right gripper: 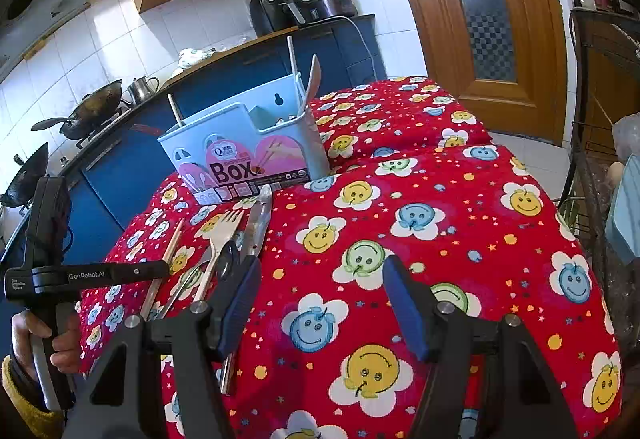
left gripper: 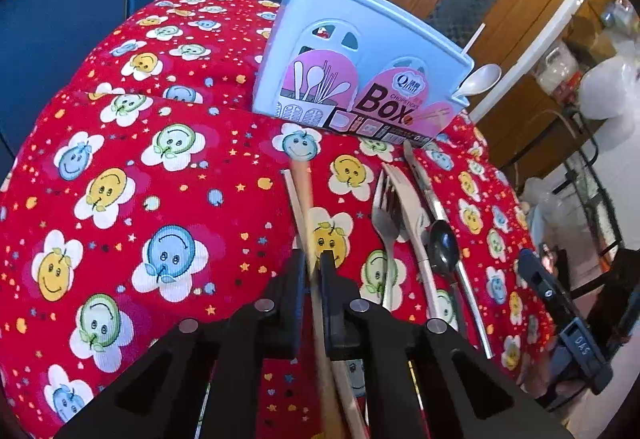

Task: Organize utensils
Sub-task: 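Grasp a wooden chopstick with the left tool while the right tool reaches the steel knife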

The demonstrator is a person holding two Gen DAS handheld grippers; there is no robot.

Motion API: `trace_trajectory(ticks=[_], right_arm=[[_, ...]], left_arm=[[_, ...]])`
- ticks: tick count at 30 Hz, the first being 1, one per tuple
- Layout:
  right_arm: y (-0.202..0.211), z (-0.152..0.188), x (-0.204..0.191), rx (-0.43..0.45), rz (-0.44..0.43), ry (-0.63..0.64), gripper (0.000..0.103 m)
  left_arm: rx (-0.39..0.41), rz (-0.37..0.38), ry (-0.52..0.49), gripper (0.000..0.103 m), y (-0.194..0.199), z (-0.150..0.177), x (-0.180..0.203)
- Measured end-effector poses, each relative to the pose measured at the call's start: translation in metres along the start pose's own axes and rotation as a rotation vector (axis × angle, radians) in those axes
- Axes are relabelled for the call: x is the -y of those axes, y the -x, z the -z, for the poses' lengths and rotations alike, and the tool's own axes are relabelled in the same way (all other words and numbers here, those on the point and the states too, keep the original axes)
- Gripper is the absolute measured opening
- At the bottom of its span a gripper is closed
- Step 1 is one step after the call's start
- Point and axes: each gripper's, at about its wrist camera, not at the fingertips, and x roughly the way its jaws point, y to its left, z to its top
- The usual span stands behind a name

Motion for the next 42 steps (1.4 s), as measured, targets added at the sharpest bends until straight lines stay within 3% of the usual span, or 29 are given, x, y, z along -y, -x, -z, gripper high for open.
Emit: trace_trajectory(ticks=[12,30,42], right_arm=[[-0.001,-0.002,-0.012,-0.017,-0.007,0.028,0.066],[-0.011,-0.001,-0.029,-0.06,-0.021,0.05,0.066],[-0.012,0.0,-0.031,-0.065,-0.021,0.05,0.066]], left_arm=[[0.056,0.033,0.026,0.005,0.02,0.0,-0.01],[0.003,0.087,0.088,0.005,0.01,0.01,-0.035],[0.046,0.12,0.093,0.004,0.016,0.009,-0.035]])
